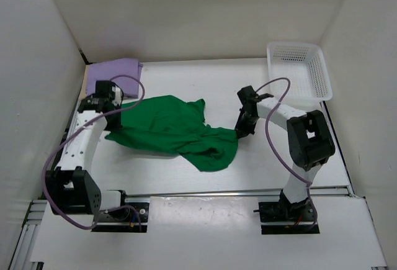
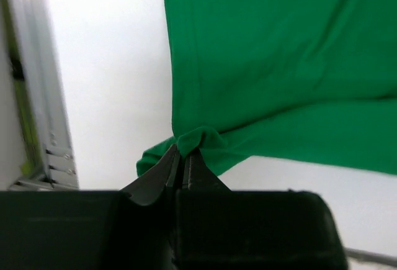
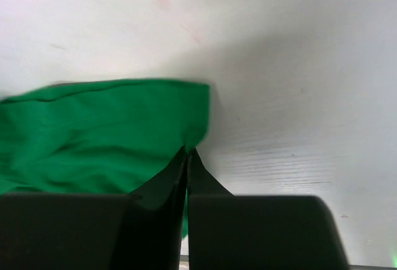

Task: Fold and stack the t-shirts
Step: Flatten out the tshirt

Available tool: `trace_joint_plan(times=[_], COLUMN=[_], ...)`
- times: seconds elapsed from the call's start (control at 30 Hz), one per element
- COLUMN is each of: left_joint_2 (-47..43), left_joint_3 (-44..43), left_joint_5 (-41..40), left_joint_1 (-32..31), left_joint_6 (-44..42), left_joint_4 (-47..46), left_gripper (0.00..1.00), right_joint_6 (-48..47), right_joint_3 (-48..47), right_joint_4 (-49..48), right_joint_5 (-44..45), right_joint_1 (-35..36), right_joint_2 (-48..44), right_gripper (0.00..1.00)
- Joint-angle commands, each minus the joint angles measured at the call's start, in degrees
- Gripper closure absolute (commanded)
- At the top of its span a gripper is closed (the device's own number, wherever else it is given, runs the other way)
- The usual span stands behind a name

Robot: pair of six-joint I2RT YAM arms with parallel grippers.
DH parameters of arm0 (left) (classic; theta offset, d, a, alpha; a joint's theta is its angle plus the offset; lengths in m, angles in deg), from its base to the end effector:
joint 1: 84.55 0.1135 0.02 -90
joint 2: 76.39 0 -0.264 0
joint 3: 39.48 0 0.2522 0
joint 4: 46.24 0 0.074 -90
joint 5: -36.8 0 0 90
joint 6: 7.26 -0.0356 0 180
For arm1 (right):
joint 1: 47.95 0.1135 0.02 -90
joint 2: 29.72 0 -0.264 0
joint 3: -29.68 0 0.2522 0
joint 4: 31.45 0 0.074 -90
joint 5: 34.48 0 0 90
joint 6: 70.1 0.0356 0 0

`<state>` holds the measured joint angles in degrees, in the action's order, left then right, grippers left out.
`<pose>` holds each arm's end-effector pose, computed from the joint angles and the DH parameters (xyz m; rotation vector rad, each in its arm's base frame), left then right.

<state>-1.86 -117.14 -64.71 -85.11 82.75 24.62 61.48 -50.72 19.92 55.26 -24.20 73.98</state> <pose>0.2427 0.0047 0.2809 -0.0412 2.7400 0.2734 0.3140 0.1383 0.1645 0.4502 2.8759 0.2170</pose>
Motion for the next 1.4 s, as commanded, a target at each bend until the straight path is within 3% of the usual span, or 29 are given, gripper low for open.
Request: trace_joint_plan(times=[0.0, 0.2, 0.27, 0.37, 0.5, 0.53, 0.63, 0.67, 0.7, 0.73, 0.83, 0.87, 0.93, 1.0, 1.13, 1.27, 1.37], left_joint_2=[2.7, 17.3, 19.9, 21.3, 14.4, 10.7, 3.4, 1.6, -0.1, -3.6, -8.1, -10.3, -11.8, -13.3, -14.1, -6.2, -0.4], left_joint_3=[-13.6, -42.4, -53.3, -59.1, -47.8, -39.9, -26.8, -18.0, -13.5, -4.7, 7.3, 14.1, 19.1, 22.7, 21.5, 16.5, 12.1], left_joint_5=[-2.4, -5.1, -5.8, -4.2, 2.3, 3.4, 5.6, 6.3, 7.3, 8.9, 11.3, 11.3, 11.9, 12.5, 14.1, 13.4, 14.2], left_joint_1=[2.0, 2.7, 2.7, 2.7, 1.4, 0.7, 0.0, -0.6, -0.6, -1.2, -1.2, -1.2, -1.2, 0.6, 4.3, 5.1, 4.6], left_joint_6=[0.0, 0.0, 0.0, 0.0, 0.0, 0.0, 0.0, 0.0, 0.0, 0.0, 0.0, 0.0, 0.0, 0.0, 0.0, 0.0, 0.0], left_joint_4=[-5.5, -6.2, -6.2, -7.3, -9.1, -9.7, -10.3, -10.3, -10.3, -10.3, -10.3, -10.3, -7.5, -5.1, -2.7, -5.0, -3.7], left_gripper=[0.89, 0.89, 0.89, 0.89, 0.88, 0.86, 0.84, 0.83, 0.81, 0.73, 0.44, 0.38, 0.31, 0.28, 0.22, 0.22, 0.28], right_joint_6=[-4.0, -6.3, -6.8, -8.0, -8.0, -8.0, -7.2, -5.6, -4.6, -3.5, 1.9, 5.1, 6.8, 7.4, 7.4, 7.4, 6.0], right_joint_3=[-10.3, -39.2, -44.5, -47.2, -31.4, -21.9, -7.1, -2.2, 7.3, 12.1, 29.0, 32.1, 37.7, 38.5, 36.8, 32.4, 29.2], right_joint_4=[-0.3, 1.9, 1.9, -0.4, -6.8, -8.5, -11.9, -12.5, -12.5, -12.5, -10.2, -9.1, -7.1, -6.5, -4.2, -2.8, -2.3], right_joint_5=[5.1, 3.3, 1.7, -0.7, -3.0, -3.0, -2.5, -1.5, -1.5, -0.8, 1.3, 1.8, 1.8, 2.4, 6.4, 9.2, 10.4], right_joint_1=[-2.2, -10.0, -11.3, -11.9, -11.4, -10.7, -9.4, -8.8, -8.2, -8.2, -5.8, -5.8, -5.8, -5.3, -5.3, -5.3, -5.3], right_joint_2=[-2.7, -5.9, -7.2, -11.2, -21.7, -27.0, -37.2, -39.5, -43.4, -45.1, -48.2, -48.2, -47.5, -48.6, -51.1, -50.4, -46.8], right_gripper=[1.0, 1.0, 1.0, 1.0, 1.0, 1.0, 1.0, 1.0, 1.0, 0.98, 0.73, 0.6, 0.53, 0.52, 0.49, 0.47, 0.47])
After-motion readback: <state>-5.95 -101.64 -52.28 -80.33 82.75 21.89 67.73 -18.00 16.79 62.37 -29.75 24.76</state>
